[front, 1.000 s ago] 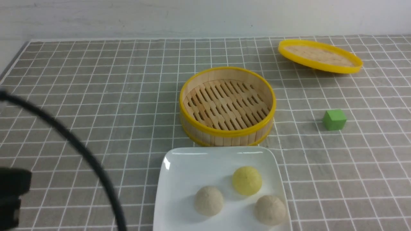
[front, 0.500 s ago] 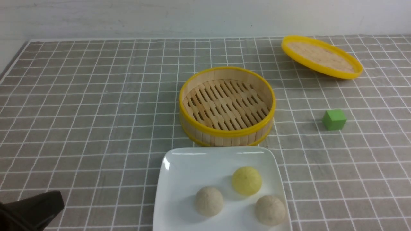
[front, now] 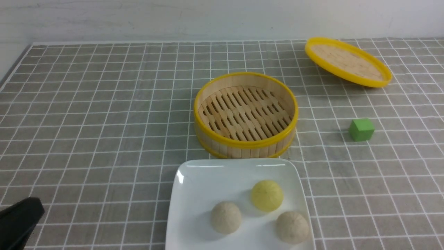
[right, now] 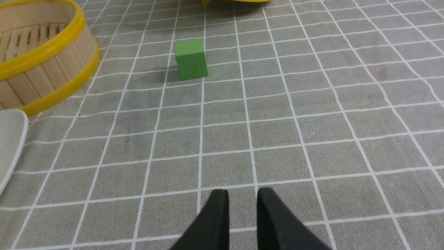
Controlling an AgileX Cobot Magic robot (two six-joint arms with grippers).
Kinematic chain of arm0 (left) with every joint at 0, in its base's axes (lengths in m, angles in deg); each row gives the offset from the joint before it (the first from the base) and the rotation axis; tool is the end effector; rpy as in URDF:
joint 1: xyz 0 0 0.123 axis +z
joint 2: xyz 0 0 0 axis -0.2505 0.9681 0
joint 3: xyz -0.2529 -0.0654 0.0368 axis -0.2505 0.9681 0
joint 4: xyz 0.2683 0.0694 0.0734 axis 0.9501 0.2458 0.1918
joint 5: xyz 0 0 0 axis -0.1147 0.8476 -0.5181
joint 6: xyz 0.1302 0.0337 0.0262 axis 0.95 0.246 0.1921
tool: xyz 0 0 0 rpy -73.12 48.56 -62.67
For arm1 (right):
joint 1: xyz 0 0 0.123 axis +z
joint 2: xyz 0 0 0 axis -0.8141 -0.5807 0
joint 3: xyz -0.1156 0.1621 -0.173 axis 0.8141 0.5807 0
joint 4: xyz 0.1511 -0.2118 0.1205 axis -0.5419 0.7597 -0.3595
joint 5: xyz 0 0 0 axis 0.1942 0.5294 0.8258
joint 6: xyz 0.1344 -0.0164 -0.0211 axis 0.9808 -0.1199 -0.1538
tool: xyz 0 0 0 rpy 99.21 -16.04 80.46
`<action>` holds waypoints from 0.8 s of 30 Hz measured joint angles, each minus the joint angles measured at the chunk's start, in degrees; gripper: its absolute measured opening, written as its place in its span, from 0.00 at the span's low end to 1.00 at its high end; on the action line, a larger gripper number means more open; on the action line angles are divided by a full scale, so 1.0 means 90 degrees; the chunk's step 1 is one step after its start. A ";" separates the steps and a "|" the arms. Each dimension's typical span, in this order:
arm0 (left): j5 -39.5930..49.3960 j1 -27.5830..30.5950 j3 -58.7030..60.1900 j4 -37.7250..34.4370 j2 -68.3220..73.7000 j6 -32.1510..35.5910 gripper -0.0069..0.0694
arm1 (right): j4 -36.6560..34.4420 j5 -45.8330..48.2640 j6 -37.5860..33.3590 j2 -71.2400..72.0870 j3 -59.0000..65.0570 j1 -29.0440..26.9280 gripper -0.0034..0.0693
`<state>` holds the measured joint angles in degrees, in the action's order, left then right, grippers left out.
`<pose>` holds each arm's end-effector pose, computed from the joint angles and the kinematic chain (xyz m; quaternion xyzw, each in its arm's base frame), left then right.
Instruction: Put the steamed buns into the plate on the grey tablecloth.
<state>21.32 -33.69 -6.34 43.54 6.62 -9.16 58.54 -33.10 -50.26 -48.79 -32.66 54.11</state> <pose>0.1514 -0.0419 0.2376 0.0606 0.7641 -0.1156 0.6317 0.1529 0.0024 0.1614 0.0145 0.8055 0.0220 0.5920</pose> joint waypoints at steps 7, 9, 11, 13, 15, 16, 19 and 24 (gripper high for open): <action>0.0005 0.1623 0.1052 -0.0065 -0.0750 0.0402 0.15 | 0.0000 0.0000 0.0000 0.0000 0.0000 0.0000 0.26; -0.0001 0.2088 0.1235 -0.0079 -0.0763 0.0409 0.15 | 0.0000 0.0000 0.0000 0.0000 0.0000 0.0000 0.26; -0.0009 0.2391 0.1409 -0.0111 -0.0763 0.0409 0.15 | 0.0000 0.0000 0.0000 0.0000 0.0000 0.0000 0.26; 0.0008 0.2604 0.1483 -0.0168 -0.0763 0.0415 0.16 | 0.0000 0.0000 0.0000 0.0000 0.0000 0.0000 0.26; 0.0007 0.2637 0.1488 -0.0201 -0.0763 0.0430 0.16 | 0.0000 0.0000 0.0000 0.0000 0.0000 0.0000 0.27; 0.0007 0.2637 0.1488 -0.0201 -0.0763 0.0430 0.16 | 0.0000 0.0000 0.0000 0.0000 0.0000 0.0000 0.27; 0.0014 0.2466 0.1488 -0.0209 -0.0763 0.0437 0.16 | 0.0000 0.0000 0.0000 0.0000 0.0000 0.0000 0.28; 0.0014 0.2029 0.1488 -0.0209 -0.0769 0.0455 0.17 | 0.0000 0.0000 0.0000 0.0000 0.0000 0.0000 0.29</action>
<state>21.44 -15.44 7.05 41.66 -0.30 -5.07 58.54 -33.10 -50.26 -48.79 -32.66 54.11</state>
